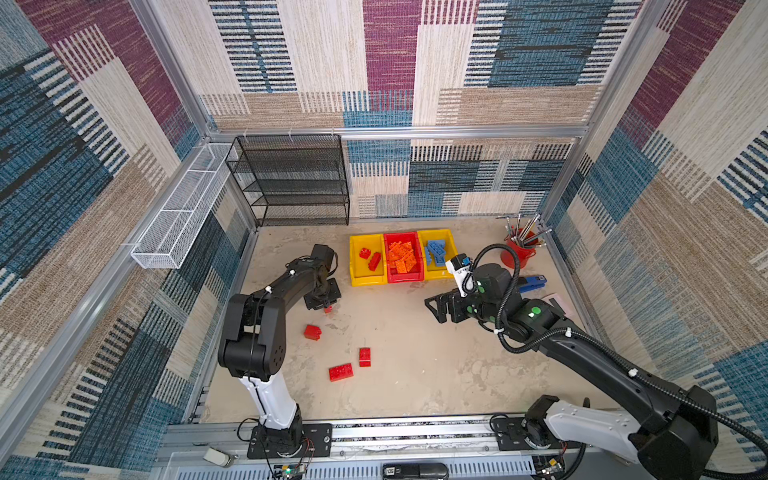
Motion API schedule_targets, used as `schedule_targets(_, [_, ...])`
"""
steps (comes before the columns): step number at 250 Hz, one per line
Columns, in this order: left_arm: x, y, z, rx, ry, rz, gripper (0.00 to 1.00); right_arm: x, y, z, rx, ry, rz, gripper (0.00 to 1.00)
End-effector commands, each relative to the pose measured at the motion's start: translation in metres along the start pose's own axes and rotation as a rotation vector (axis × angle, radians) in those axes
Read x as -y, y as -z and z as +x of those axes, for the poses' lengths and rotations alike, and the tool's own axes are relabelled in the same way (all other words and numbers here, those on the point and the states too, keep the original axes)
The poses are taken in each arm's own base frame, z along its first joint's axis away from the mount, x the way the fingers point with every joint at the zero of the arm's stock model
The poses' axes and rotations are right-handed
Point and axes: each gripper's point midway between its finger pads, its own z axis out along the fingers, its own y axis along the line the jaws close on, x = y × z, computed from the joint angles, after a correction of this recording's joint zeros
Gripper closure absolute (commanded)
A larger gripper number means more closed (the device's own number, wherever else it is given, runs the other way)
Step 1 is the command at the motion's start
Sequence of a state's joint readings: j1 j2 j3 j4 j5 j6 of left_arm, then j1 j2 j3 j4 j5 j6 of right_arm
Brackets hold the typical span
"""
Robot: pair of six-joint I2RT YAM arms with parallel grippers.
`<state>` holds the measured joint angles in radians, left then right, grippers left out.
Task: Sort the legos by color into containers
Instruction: 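Carry the red 2x4 brick with the left gripper into the yellow bin and release, then move the left gripper back and grasp a small red brick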
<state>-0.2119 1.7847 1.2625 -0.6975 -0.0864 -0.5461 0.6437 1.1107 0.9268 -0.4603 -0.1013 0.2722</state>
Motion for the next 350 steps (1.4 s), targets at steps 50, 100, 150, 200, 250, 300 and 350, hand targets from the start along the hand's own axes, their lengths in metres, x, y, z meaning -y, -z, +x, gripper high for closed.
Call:
schedule_targets(50, [0.070,0.070,-0.041,0.127,-0.178,0.039,0.78,0.005,0.008,-0.002,0.050,-0.026,0.024,0.01])
schedule_targets(100, [0.119,0.060,-0.071,0.138,-0.229,0.085,0.75,0.012,0.010,-0.005,0.059,-0.026,0.062,0.01])
schedule_targets(150, [0.153,0.032,-0.094,0.115,-0.251,0.111,0.71,0.013,0.007,-0.006,0.050,-0.042,0.069,0.01])
schedule_targets(200, [0.172,0.019,-0.107,0.101,-0.266,0.135,0.35,0.018,0.006,-0.005,0.047,-0.049,0.092,0.01])
schedule_targets(250, [0.163,0.041,-0.106,0.145,-0.245,0.126,0.31,0.018,0.003,-0.007,0.038,-0.042,0.095,0.01])
schedule_targets(300, [0.101,0.084,-0.072,0.243,-0.179,0.059,0.31,0.003,0.000,-0.009,0.036,-0.022,0.013,0.01])
schedule_targets(350, [0.019,0.097,0.003,0.247,-0.114,-0.020,0.31,-0.013,0.001,-0.007,0.033,-0.007,-0.080,0.01])
